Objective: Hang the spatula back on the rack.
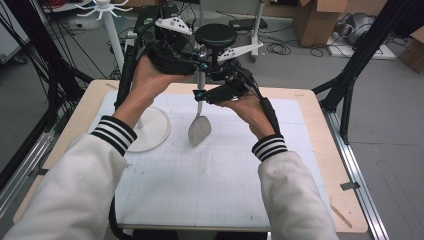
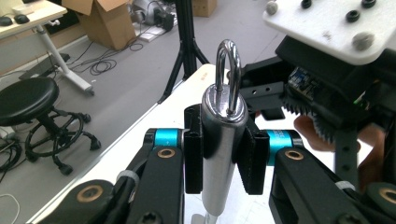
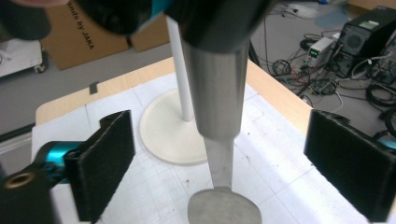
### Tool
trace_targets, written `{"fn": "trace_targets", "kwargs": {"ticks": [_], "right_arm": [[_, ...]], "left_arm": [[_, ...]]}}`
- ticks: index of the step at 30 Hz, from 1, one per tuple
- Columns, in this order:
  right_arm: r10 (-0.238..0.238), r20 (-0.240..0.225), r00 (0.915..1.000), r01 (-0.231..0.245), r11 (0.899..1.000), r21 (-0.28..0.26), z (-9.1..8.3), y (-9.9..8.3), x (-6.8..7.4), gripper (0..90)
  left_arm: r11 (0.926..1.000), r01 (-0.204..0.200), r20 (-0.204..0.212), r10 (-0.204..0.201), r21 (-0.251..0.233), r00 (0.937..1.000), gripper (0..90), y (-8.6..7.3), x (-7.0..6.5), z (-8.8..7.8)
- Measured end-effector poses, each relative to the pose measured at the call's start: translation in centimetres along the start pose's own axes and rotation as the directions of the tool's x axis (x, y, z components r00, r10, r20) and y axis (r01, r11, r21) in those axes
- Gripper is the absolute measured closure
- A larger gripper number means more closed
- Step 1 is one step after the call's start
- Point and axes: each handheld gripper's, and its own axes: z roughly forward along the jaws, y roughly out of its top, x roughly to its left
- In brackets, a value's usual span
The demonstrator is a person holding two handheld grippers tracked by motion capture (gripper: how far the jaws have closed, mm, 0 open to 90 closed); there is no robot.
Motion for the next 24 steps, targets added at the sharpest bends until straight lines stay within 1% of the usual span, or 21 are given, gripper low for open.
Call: {"fn": "trace_targets", "kwargs": {"ticks": [1, 3, 5, 6, 7, 8, 11, 12, 14, 15, 16, 20, 21, 22, 24], "right_arm": [[-0.011, -0.004, 0.9999, 0.011, 1.0, -0.004, -0.1, -0.1, 0.0, 0.4], [-0.024, -0.018, 0.9995, 0.024, 1.0, 0.002, -0.5, -0.3, 0.1, 0.3], [-0.047, -0.006, 0.9989, 0.047, 0.999, 0.0, -1.0, -0.4, 0.3, 0.3], [-0.037, -0.015, 0.9992, 0.037, 0.999, 0.005, -1.2, -0.5, 0.4, 0.4], [-0.05, -0.019, 0.9986, 0.05, 0.999, -0.004, -1.4, -0.5, 0.5, 0.4], [-0.047, -0.013, 0.9988, 0.047, 0.999, -0.005, -1.7, -0.6, 0.6, 0.4], [-0.057, -0.024, 0.9981, 0.056, 0.998, -0.024, -2.5, -0.9, 0.7, 0.3], [-0.063, -0.023, 0.9978, 0.062, 0.998, -0.028, -2.7, -1.1, 0.7, 0.3], [-0.055, -0.02, 0.9983, 0.054, 0.998, -0.026, -3.2, -1.5, 0.8, 0.4], [-0.07, -0.02, 0.9974, 0.069, 0.997, -0.034, -3.4, -1.7, 0.7, 0.3], [-0.064, -0.024, 0.9977, 0.063, 0.998, -0.028, -3.6, -1.9, 0.8, 0.3], [-0.067, -0.015, 0.9976, 0.067, 0.997, -0.026, -4.3, -2.8, 0.8, 0.3], [-0.073, -0.014, 0.9972, 0.072, 0.997, -0.033, -4.5, -3.1, 0.7, 0.3], [-0.068, -0.016, 0.9975, 0.068, 0.997, -0.036, -4.7, -3.3, 0.7, 0.3], [-0.063, -0.022, 0.9977, 0.063, 0.997, -0.04, -5.1, -3.9, 0.8, 0.3]], "left_arm": [[0.9999, -0.005, -0.001, 0.005, 0.009, 1.0, 74.9, 0.0, 0.0, -0.2], [1.0, -0.006, 0.004, 0.006, 0.005, 1.0, 74.9, -0.1, 0.0, -0.5], [1.0, -0.009, 0.012, 0.009, -0.001, 0.9999, 74.9, -0.2, -0.1, -0.9], [0.9999, -0.015, 0.013, 0.015, -0.001, 0.9998, 74.9, -0.1, -0.1, -1.1], [0.9999, -0.009, 0.015, 0.009, -0.008, 0.9998, 74.9, -0.1, -0.3, -1.3], [0.9998, -0.014, 0.021, 0.015, -0.01, 0.9997, 74.9, -0.1, -0.3, -1.6], [0.9997, -0.015, 0.03, 0.016, -0.021, 0.9994, 74.9, -0.2, -0.4, -2.4], [0.9996, -0.023, 0.036, 0.023, -0.018, 0.9991, 74.9, -0.2, -0.4, -2.7], [0.9994, -0.028, 0.039, 0.029, -0.018, 0.9988, 75.0, -0.3, -0.3, -3.2], [0.9995, -0.026, 0.04, 0.027, -0.019, 0.9988, 75.0, -0.4, -0.4, -3.4], [0.9993, -0.031, 0.044, 0.032, -0.019, 0.9985, 75.0, -0.5, -0.4, -3.6], [0.999, -0.044, 0.049, 0.044, -0.011, 0.9978, 74.9, -0.7, -0.4, -4.3], [0.9991, -0.042, 0.049, 0.042, -0.009, 0.9979, 74.9, -0.7, -0.4, -4.5], [0.9988, -0.048, 0.055, 0.049, -0.008, 0.9973, 74.9, -0.7, -0.4, -4.7], [0.9991, -0.041, 0.06, 0.042, -0.013, 0.9973, 74.9, -0.8, -0.5, -5.0]]}}
